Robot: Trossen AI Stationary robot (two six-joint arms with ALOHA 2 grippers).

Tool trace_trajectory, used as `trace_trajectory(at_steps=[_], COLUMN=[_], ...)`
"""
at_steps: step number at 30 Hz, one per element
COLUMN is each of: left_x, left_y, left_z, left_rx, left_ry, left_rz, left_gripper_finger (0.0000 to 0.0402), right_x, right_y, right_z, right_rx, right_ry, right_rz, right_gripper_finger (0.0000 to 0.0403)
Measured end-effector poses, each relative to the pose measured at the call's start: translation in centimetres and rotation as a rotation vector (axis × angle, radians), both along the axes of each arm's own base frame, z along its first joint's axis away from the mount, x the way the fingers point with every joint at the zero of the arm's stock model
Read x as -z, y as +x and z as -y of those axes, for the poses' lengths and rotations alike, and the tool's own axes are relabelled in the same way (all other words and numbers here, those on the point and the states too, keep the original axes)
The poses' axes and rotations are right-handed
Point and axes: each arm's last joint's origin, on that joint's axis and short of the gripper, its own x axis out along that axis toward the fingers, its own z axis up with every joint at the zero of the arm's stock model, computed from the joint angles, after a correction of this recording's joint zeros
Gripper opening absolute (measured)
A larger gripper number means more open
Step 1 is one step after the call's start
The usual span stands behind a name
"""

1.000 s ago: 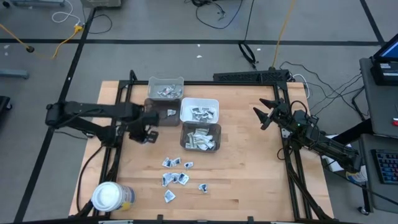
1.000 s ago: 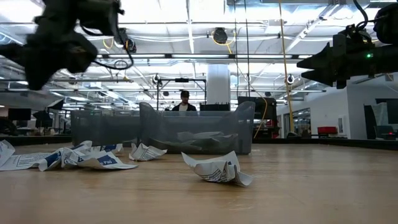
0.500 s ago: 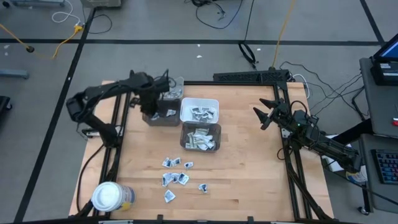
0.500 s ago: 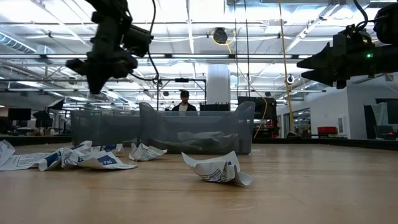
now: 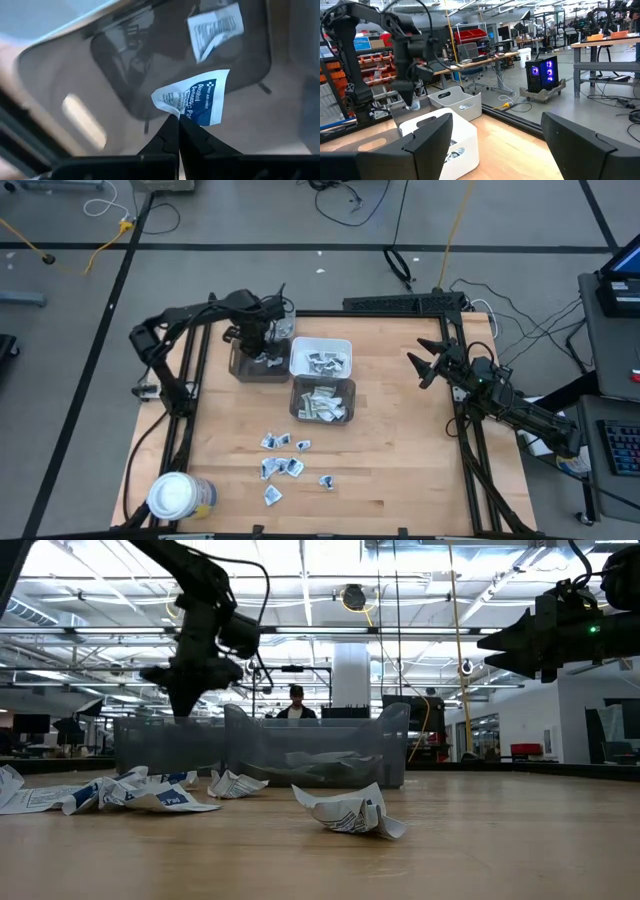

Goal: Pick & Place First Aid Supplies
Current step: Put the blue alcohol pad into the left black bin

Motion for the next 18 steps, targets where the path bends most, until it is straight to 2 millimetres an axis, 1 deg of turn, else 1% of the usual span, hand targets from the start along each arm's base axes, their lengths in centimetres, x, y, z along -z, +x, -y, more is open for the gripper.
trace_trajectory(at_steps=[6, 9, 11, 14, 16, 18], left_x=[2.6, 3.2, 3.3, 3.3, 3.3, 3.3], left_y=[0.9, 0.9, 1.0, 0.9, 0.9, 1.0], left_z=[-0.5, -0.5, -0.6, -0.7, -0.7, -0.6], left_rx=[0.008, 0.006, 0.011, 0.02, 0.027, 0.031], left_ry=[0.007, 0.017, 0.048, 0.057, 0.039, 0.023], left_rz=[0.008, 0.014, 0.01, 0.003, 0.018, 0.031], left_gripper_finger=[0.0, 0.0003, 0.0012, 0.0043, 0.0075, 0.0116], right_x=[0.0, 0.0, 0.0, 0.0, 0.0, 0.0], right_y=[0.0, 0.0, 0.0, 0.0, 0.0, 0.0], right_z=[0.0, 0.0, 0.0, 0.0, 0.0, 0.0], right_rx=[0.0, 0.0, 0.0, 0.0, 0.0, 0.0], right_ry=[0.0, 0.0, 0.0, 0.0, 0.0, 0.0], right_rz=[0.0, 0.0, 0.0, 0.0, 0.0, 0.0], right_gripper_finger=[0.0297, 0.0297, 0.0297, 0.0297, 0.0297, 0.0297])
